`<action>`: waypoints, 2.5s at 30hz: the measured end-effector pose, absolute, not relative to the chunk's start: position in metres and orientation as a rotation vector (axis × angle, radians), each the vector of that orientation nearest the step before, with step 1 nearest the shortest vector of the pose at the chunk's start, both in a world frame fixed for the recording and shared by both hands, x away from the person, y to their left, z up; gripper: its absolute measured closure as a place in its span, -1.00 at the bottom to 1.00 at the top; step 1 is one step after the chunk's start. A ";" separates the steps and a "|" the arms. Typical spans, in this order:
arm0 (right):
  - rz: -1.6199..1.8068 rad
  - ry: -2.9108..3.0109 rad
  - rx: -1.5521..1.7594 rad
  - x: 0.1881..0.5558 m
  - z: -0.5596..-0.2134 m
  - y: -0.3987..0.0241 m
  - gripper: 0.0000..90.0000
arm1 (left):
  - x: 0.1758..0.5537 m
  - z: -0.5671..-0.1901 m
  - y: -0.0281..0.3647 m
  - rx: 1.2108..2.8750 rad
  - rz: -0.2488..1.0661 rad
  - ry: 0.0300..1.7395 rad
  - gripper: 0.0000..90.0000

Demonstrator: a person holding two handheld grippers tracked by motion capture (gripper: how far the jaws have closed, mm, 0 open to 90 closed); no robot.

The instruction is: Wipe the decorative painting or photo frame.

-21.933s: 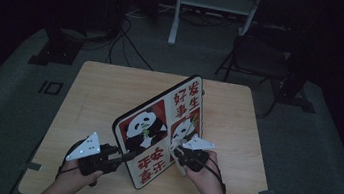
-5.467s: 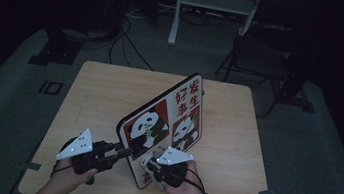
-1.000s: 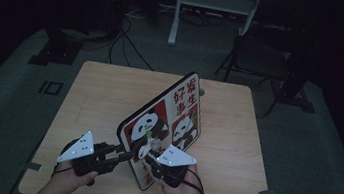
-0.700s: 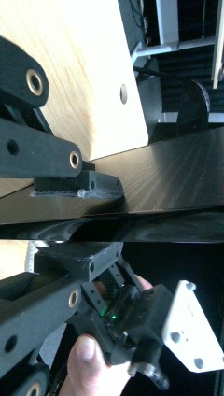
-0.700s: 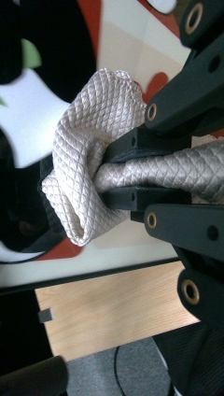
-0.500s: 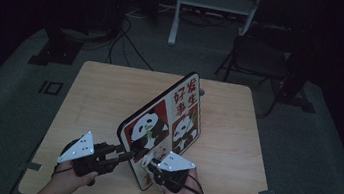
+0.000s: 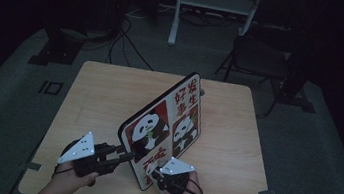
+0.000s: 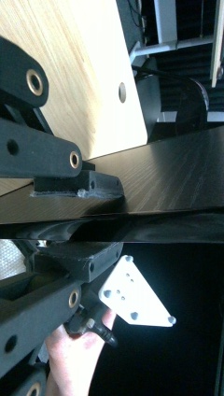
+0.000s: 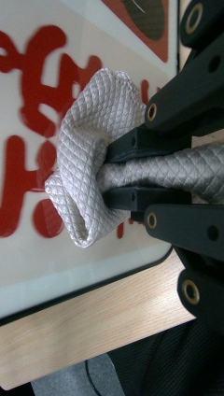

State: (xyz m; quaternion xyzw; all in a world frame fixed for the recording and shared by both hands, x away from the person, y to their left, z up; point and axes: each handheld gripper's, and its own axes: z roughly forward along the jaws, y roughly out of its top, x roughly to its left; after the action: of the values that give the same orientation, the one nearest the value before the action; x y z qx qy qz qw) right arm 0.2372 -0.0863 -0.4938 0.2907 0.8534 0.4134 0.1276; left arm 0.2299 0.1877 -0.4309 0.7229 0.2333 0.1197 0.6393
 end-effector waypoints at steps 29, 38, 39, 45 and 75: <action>1.127 2.549 0.914 0.242 -0.502 -0.093 0.74 | 0.233 -0.429 0.195 1.647 0.268 0.537 0.55; 1.264 2.411 0.888 0.244 -0.460 -0.102 0.73 | 0.233 -0.418 0.213 1.660 0.289 0.506 0.55; 1.277 2.395 0.880 0.244 -0.454 -0.103 0.73 | 0.233 -0.417 0.215 1.652 0.294 0.509 0.54; 1.358 2.307 0.852 0.243 -0.426 -0.106 0.73 | 0.239 -0.416 0.227 1.687 0.306 0.535 0.58; 1.600 2.154 0.565 0.245 -0.327 -0.032 0.73 | 0.259 -0.394 0.205 1.618 0.374 0.594 0.65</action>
State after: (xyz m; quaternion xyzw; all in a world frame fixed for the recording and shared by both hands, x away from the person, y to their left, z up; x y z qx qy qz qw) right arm 0.2454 -0.0317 -0.3269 0.2021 0.7699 0.5719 0.1983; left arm 0.2586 0.2050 -0.3942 0.7082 0.2600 0.1635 0.6357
